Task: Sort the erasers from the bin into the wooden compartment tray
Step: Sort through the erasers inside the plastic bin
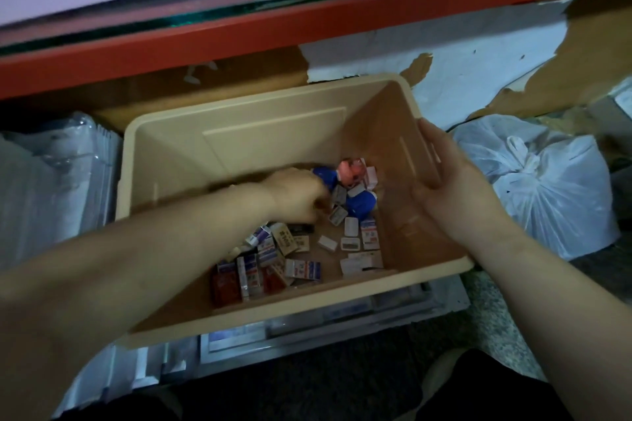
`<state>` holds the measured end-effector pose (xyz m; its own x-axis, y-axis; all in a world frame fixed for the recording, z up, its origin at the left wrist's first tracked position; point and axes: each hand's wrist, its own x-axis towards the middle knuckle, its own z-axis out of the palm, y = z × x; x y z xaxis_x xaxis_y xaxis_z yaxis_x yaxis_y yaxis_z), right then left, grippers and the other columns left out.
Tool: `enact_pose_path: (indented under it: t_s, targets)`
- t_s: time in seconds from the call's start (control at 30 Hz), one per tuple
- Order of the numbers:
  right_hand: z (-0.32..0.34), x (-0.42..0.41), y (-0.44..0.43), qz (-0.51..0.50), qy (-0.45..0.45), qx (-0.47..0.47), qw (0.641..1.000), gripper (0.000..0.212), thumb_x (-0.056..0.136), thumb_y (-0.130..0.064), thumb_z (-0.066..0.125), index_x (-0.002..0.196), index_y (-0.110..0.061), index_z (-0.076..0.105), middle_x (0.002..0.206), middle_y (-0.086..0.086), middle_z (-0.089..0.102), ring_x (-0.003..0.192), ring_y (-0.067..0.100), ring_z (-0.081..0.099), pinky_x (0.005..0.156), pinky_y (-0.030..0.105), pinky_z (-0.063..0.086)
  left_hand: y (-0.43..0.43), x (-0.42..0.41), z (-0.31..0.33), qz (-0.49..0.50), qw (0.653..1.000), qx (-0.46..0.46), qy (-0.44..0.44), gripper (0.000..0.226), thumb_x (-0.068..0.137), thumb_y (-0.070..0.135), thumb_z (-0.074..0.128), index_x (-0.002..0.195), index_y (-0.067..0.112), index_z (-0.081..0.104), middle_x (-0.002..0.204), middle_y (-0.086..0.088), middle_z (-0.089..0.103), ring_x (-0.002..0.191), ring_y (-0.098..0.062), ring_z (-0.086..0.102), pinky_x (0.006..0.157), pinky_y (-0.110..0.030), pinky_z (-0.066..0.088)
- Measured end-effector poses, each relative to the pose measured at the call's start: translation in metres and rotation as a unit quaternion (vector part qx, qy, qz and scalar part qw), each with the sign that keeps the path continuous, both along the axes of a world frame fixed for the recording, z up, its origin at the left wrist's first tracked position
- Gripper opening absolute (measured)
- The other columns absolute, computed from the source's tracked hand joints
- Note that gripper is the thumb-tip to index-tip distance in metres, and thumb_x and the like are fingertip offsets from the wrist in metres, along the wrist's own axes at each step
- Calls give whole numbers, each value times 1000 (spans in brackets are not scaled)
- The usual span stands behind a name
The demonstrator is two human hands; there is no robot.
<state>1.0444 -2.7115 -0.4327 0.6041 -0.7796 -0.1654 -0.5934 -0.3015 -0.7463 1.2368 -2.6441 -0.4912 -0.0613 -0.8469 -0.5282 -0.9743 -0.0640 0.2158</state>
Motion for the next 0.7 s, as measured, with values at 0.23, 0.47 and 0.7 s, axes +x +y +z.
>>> enact_pose_path:
  t_s: [0.23, 0.47, 0.7]
  targets:
    - [-5, -1, -4, -2, -9, 6, 1000, 72, 82, -5, 54, 142, -30, 21, 140, 2, 42, 122, 18, 47, 89, 15, 35, -21, -58, -49, -248, 965, -67, -47, 43, 93, 18, 42, 135, 27, 41, 142, 7, 38, 131, -22, 25, 109, -36, 19]
    - [-5, 0, -4, -4, -3, 2, 1000, 73, 82, -6, 54, 142, -31, 21, 140, 0, 42, 121, 19, 47, 85, 13, 33, -20, -60, -52, -252, 960, -109, -46, 40, 90, 25, 47, 130, 29, 46, 135, 11, 44, 124, -18, 27, 99, -32, 14]
    - [-1, 1, -2, -7, -5, 9, 1000, 73, 82, -6, 54, 141, -32, 21, 139, 0, 43, 122, 18, 46, 91, 18, 35, -13, -50, -55, -295, 945, -86, -109, 38, 96, 22, 36, 133, 28, 43, 137, 10, 40, 126, -21, 27, 99, -31, 17]
